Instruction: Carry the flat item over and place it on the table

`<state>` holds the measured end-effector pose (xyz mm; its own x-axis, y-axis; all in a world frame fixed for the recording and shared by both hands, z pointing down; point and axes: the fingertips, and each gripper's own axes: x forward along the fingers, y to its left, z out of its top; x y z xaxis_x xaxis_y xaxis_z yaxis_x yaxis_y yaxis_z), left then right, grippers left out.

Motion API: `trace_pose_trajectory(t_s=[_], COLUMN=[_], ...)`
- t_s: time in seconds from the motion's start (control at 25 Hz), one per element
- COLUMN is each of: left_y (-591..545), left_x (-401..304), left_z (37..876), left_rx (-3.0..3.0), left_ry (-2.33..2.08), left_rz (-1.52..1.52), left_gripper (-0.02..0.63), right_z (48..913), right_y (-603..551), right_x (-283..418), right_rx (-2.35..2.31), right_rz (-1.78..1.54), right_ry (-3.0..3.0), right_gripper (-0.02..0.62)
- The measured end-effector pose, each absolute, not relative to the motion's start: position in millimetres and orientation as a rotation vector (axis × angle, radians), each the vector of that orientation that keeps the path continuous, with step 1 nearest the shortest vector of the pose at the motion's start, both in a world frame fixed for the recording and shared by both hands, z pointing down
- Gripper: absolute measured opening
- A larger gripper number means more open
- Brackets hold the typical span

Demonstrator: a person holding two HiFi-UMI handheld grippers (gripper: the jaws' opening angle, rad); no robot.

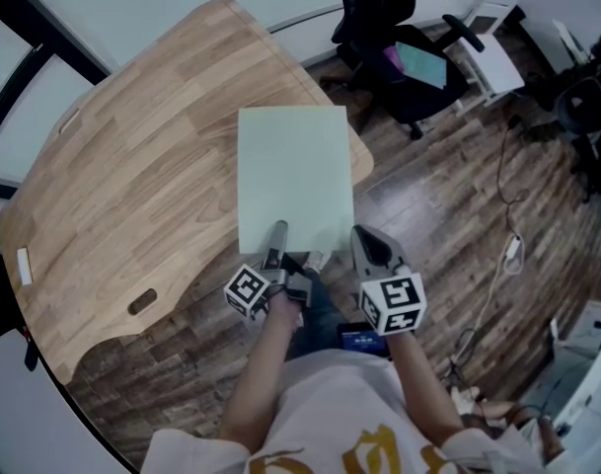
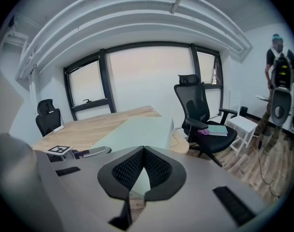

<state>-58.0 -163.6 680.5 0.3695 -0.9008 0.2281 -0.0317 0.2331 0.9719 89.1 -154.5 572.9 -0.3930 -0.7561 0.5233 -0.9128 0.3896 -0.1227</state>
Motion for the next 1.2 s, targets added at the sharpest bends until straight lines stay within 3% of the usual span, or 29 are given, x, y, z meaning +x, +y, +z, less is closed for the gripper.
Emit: trace_pose_trajectory(t_s=[1.2], left_y=[-134.1], left_x=[-55.1], left_z=[677.6], left_rx=[1.226], left_ry=[-0.985], left_rz=[-0.627], left_gripper=[0.423], right_z=[559.4], right_y=[-136.8], right_x=[87.1], right_rx=[1.478], right_rz=[0.559], right_ry=[-2.291], right_gripper=[-0.002])
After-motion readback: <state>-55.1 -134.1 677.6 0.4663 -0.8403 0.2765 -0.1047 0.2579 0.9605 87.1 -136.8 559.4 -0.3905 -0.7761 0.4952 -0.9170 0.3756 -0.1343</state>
